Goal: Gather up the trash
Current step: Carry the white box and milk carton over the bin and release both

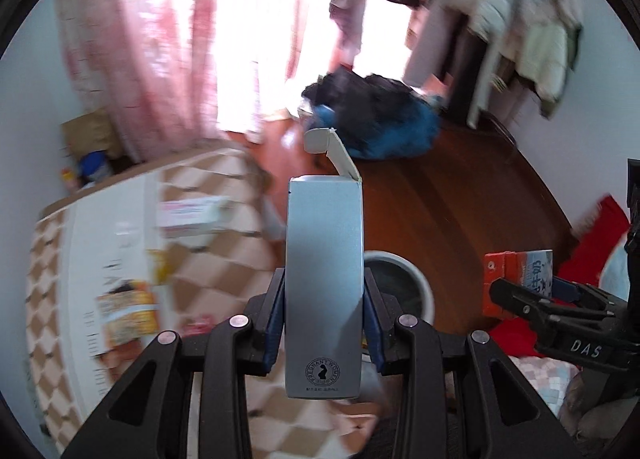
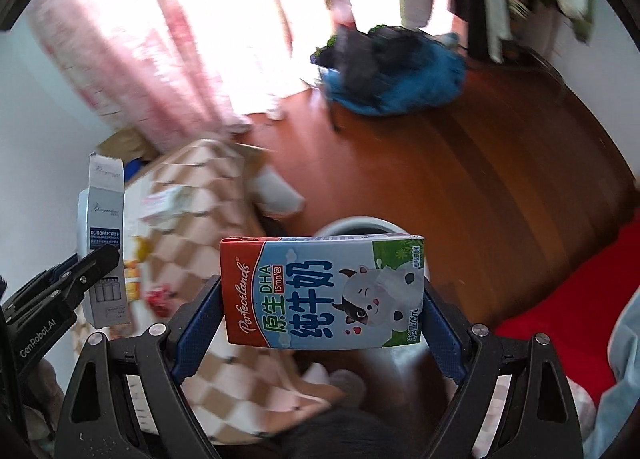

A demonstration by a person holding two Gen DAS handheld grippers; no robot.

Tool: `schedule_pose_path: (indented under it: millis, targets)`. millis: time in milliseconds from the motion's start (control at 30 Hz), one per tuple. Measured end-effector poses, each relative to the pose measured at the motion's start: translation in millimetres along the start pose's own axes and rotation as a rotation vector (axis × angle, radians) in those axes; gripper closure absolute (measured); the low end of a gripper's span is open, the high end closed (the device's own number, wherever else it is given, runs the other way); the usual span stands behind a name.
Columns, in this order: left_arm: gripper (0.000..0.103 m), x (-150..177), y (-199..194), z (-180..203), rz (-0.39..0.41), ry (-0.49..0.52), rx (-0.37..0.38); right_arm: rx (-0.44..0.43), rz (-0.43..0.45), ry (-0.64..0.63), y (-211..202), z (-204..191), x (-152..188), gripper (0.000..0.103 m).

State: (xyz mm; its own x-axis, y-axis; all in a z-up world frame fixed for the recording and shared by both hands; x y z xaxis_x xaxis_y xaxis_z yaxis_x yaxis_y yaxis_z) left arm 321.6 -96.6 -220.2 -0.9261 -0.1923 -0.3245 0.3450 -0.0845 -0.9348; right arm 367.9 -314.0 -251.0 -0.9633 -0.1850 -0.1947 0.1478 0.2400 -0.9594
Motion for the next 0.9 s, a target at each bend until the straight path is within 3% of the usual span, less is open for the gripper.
schedule_pose_path:
  millis: [133,267,567,733,767,800,833,867,900]
  targets:
    - [0.072,-9.4,56.7,47.0,-0.087,0.047,0.024,0.018,-0.055,0.072,35.5,58.0,1.2,0.011]
    - [0.072,-13.5,111.6,68.9,-0.173,0.061,0.047,0.015,-0.132,0.117,89.9,99.5,2.0,0.011]
    - [0.071,-22.5,219.0,84.4,-0.391,0.024,0.124,-0.022,-0.273,0.158,195.4,128.9,-7.3,0.011]
    - [0.067,-20.0,246.3,82.1,-0.46,-0.012,0.133,-0.029,-0.311,0.149,225.7,130.3,-13.5,0.011]
    - [0.052,-19.0,247.9,80.9,-0.464,-0.019,0.134,-0.036,-0.324,0.139,231.6,127.4,-13.8,0.011]
    - [0.026,-19.7,249.2,78.1,-0.465,-0.027,0.131,-0.046,-0.342,0.134,238.4,125.2,-14.1,0.01]
    - [0.013,-19.2,249.8,75.0,-0.464,-0.037,0.124,-0.049,-0.355,0.131,243.2,123.7,-13.4,0.01]
    - [0.002,-18.4,248.6,73.8,-0.464,-0.043,0.123,-0.053,-0.368,0.127,248.5,121.1,-13.4,0.009]
    - [0.002,-18.2,248.5,72.1,-0.465,-0.048,0.119,-0.058,-0.386,0.122,253.9,119.1,-12.0,0.006]
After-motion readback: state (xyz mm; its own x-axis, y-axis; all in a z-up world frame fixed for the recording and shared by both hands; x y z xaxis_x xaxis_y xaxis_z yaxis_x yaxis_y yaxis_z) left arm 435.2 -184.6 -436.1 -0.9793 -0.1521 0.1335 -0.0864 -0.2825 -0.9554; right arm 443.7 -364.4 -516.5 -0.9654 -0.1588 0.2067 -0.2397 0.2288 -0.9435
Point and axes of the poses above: each gripper's, at about its wrist camera, not at the fingertips, and y roughly the way its jaws point, z to its right, x to its underside, the point moved 7 cm from there along y, roughly the way its jaws point, and after that the axes turned 14 degrees about -z, right-handed, at the moved point
